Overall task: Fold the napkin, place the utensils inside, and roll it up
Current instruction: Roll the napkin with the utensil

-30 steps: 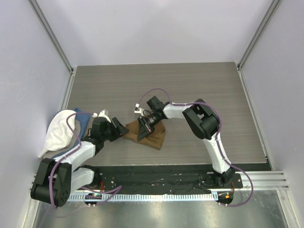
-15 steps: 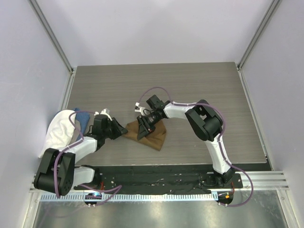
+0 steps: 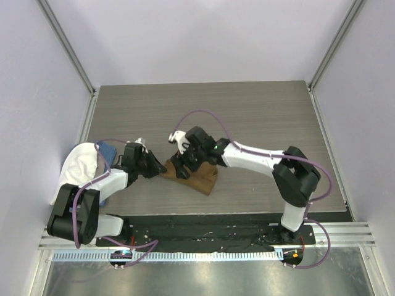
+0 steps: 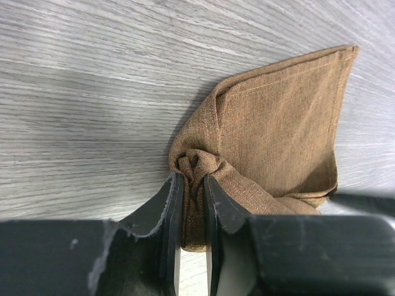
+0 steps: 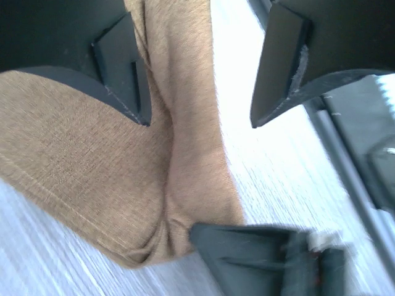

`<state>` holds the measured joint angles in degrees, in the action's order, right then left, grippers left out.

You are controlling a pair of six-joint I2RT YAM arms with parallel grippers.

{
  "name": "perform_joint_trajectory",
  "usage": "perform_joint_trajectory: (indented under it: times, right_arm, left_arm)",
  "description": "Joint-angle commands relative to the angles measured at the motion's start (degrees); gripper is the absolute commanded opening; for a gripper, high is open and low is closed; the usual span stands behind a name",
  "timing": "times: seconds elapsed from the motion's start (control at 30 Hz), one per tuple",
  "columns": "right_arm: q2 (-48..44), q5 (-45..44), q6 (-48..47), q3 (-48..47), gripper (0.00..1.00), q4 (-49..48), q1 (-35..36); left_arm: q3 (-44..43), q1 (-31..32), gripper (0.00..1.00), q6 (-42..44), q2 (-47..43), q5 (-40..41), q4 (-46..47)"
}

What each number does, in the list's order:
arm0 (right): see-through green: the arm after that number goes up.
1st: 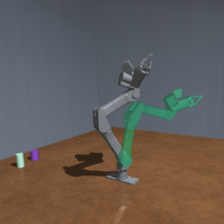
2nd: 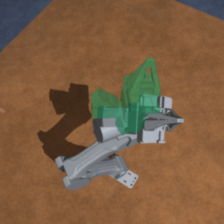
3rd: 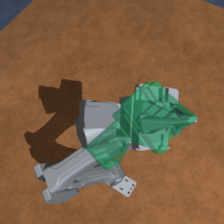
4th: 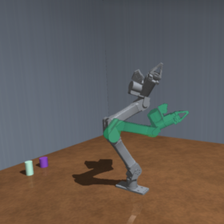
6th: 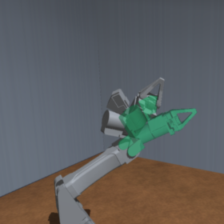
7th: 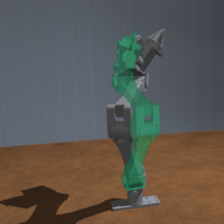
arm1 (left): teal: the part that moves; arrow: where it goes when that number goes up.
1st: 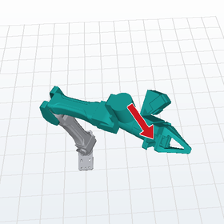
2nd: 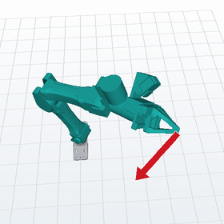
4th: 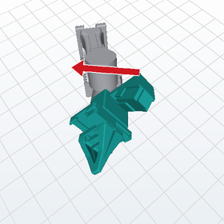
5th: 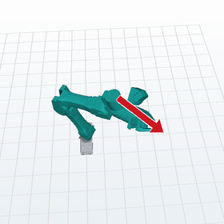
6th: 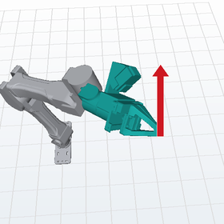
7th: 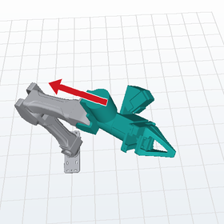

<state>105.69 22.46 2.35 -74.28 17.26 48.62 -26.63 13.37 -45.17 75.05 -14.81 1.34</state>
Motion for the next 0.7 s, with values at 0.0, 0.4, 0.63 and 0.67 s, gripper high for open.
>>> perform_joint_trajectory:
  times: [0.0,0.4,0.63,0.67]
  right_arm:
    - [-6.81,-24.79,-9.63,6.95,0.76,-10.82,9.18]
    - [-0.49,-41.95,-17.56,9.51,0.77,-15.85,17.91]
    - [3.20,-39.70,-16.06,7.14,0.67,-11.82,16.86]
    - [3.38,-38.55,-15.36,7.05,0.65,-11.46,16.16]
  left_arm:
    - [-3.42,0.08,0.21,2.62,1.15,-0.92,-5.99]
    - [-5.89,0.08,0.21,3.33,3.35,-1.89,-9.87]
    - [-5.98,0.08,0.21,3.68,3.79,-2.42,-9.96]
    - [-6.15,0.08,0.21,3.86,3.71,-2.59,-9.96]
